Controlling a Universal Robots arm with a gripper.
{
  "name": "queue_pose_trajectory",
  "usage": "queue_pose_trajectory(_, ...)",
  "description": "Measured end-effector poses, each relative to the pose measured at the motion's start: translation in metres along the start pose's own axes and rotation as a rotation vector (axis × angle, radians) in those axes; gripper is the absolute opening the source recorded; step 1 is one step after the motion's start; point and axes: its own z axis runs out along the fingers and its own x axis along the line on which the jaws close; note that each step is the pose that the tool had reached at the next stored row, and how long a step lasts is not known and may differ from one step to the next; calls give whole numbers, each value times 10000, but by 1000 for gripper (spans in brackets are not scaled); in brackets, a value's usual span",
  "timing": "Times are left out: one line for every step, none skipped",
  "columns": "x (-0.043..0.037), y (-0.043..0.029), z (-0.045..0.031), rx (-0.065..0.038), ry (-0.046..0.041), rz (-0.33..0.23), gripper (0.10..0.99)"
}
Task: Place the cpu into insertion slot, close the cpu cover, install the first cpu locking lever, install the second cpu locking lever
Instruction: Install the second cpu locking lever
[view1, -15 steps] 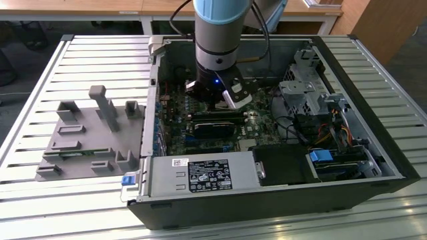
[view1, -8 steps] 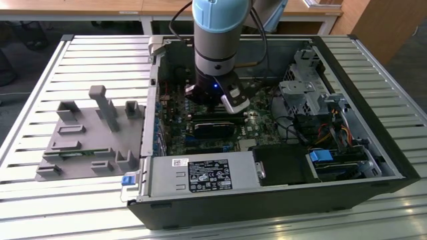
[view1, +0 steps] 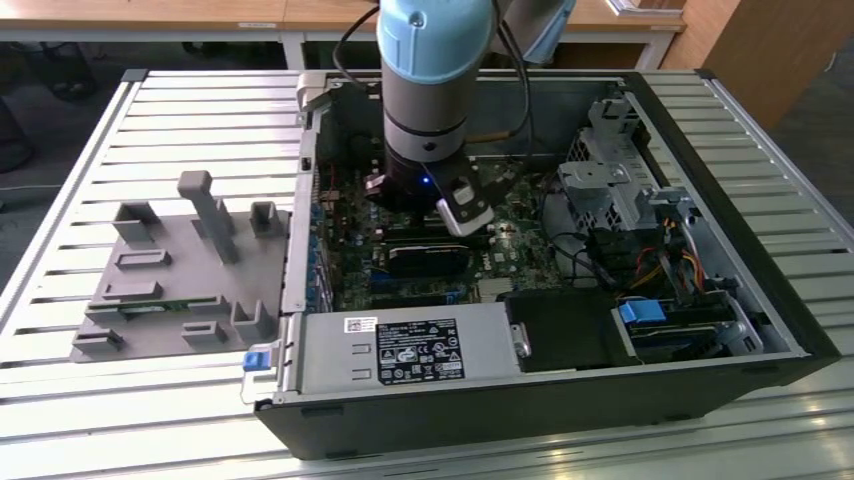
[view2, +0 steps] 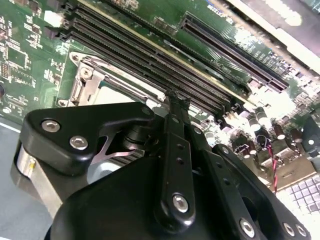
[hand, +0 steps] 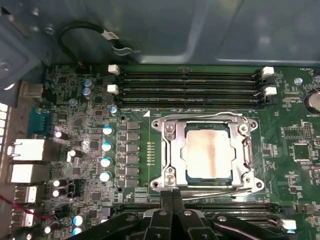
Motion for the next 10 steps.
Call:
queue_pose_trajectory(4, -12, 3, -44, 1, 1, 106)
queue_pose_trajectory(10, -19, 7, -82, 1, 2, 106)
queue_pose_trajectory(14, -24, 13, -116, 1, 3, 106)
queue_pose_trajectory(18, -27, 23, -149, 3, 4, 106)
queue_pose_trajectory(21, -30, 35, -186, 2, 3, 106)
queue_pose_trajectory(24, -33, 46, -224, 2, 5, 106)
queue_pose_trajectory(29, -35, 53, -258, 4, 6, 106)
queue_pose_trajectory(31, -37, 60, -294, 5, 6, 106)
queue_pose_trajectory(34, -39, 68, -331, 5, 7, 106)
queue_pose_trajectory(38, -41, 76, -370, 6, 9, 106)
